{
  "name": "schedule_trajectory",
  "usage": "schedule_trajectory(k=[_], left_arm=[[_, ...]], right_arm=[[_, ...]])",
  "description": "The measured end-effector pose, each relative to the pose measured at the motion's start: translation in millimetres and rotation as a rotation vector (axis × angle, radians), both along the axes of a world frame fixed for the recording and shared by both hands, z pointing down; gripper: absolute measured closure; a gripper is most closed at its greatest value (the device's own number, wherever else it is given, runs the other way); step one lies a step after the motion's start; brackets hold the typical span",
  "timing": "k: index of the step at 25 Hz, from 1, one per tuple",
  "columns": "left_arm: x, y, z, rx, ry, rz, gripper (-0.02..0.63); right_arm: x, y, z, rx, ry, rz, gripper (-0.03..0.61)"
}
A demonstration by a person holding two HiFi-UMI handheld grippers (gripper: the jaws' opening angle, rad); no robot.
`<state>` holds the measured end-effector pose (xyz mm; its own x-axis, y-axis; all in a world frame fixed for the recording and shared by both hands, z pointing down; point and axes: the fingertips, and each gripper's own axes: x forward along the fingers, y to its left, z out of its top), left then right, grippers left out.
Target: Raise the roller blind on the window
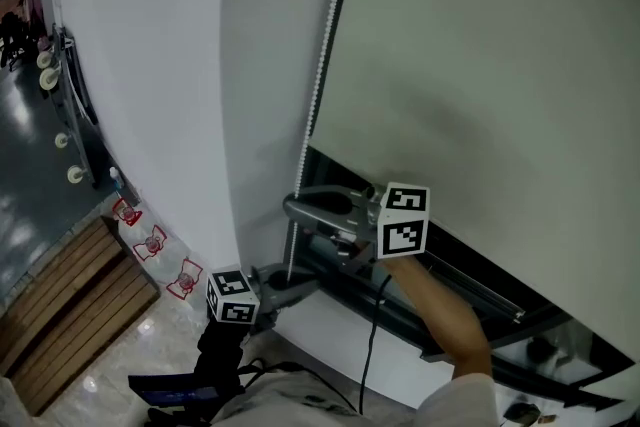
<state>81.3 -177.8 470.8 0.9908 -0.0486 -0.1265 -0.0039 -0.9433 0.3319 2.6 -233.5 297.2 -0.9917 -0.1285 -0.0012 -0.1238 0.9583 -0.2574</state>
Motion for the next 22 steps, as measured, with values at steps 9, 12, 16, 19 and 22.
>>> schedule_trajectory(k=[9, 12, 16, 19, 22], left_arm=[[-1.6, 0.5, -5.7, 0.023, -0.007, 0.005, 0.615], [0.5, 0.8, -5.9, 0.027, -0.01, 0.005, 0.615], [1.8, 0.4, -6.9, 0.03, -0.01, 0.009, 0.615], [1.7, 0.6, -6.7, 0.031, -0.01, 0.009, 0.615], [1.0, 0.2, -5.9, 0.03, -0.009, 0.007, 0.615]], right_arm=[[6.9, 6.4, -16.0, 0.103, -0.037, 0.001, 0.474], [12.2, -4.6, -53.0, 0.148, -0.086, 0.026, 0.426], [16.4, -26.1, -110.7, 0.234, -0.117, 0.068, 0.424], [14.7, -34.9, -152.1, 0.292, -0.132, 0.084, 0.428], [12.5, -39.1, -184.1, 0.339, -0.143, 0.091, 0.437]])
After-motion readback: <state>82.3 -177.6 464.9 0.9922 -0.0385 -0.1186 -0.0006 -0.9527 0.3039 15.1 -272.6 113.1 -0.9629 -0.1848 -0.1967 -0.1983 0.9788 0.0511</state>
